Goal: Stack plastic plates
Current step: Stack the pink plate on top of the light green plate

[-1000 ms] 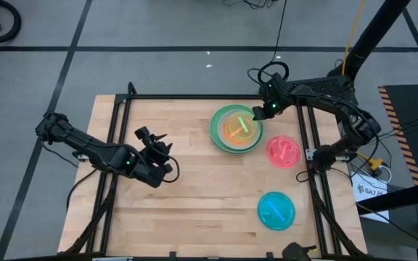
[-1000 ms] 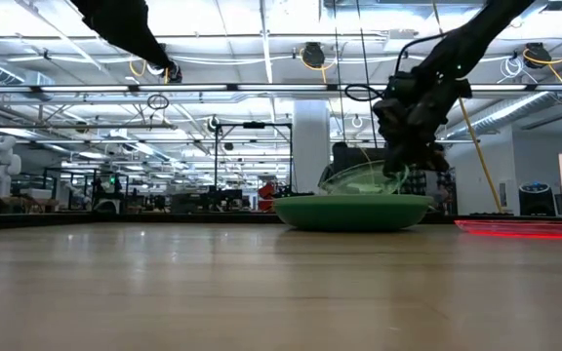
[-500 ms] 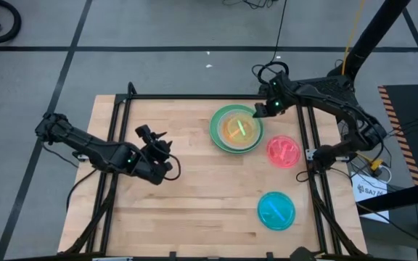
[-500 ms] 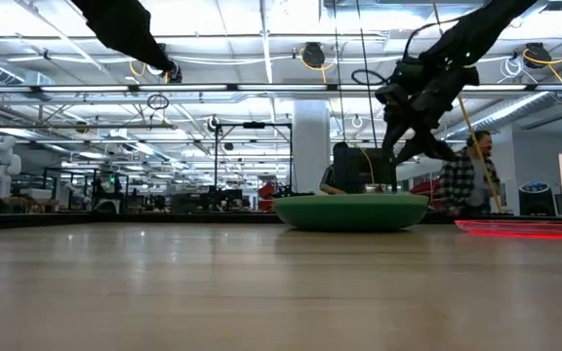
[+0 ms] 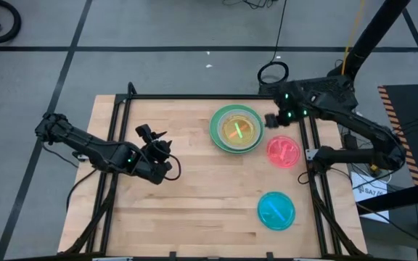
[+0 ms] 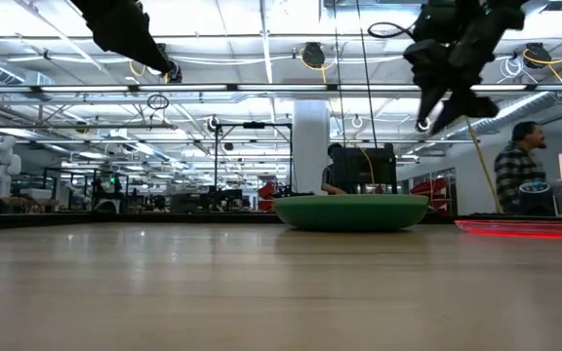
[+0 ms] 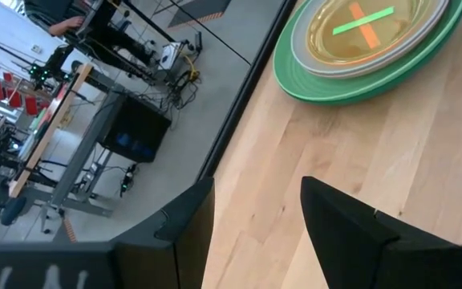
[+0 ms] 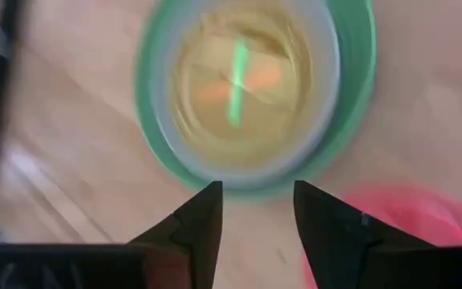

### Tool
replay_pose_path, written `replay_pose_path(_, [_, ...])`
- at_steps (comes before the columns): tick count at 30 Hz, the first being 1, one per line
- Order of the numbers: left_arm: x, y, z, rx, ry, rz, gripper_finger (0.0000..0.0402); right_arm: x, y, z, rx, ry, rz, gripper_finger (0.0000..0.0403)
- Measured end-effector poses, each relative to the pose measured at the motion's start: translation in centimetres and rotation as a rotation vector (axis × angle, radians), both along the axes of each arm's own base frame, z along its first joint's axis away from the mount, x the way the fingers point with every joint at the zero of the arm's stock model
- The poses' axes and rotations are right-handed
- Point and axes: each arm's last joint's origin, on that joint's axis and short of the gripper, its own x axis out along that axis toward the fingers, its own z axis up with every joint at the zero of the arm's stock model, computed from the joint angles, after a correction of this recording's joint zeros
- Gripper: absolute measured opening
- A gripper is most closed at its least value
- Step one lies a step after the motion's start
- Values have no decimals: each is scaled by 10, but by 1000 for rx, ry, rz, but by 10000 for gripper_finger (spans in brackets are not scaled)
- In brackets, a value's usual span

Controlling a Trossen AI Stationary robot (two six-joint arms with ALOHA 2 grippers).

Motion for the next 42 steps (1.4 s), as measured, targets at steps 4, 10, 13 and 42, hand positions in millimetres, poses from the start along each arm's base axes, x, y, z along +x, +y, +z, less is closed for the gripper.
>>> replay_pose_path(4, [0,0,0,2,5,-2,193,7,35,-6,-17,198,52,146])
replay_pose_path(10, [0,0,0,12,19,-12,193,31,75,-25,-64,409,134,146])
replay_pose_path(13, [0,0,0,15,24,-15,193,47,91,-41,-67,499,179,146])
replay_pose_path(42, [0,0,0,3,23,-15,193,89,106,-133,-136,906,304,105])
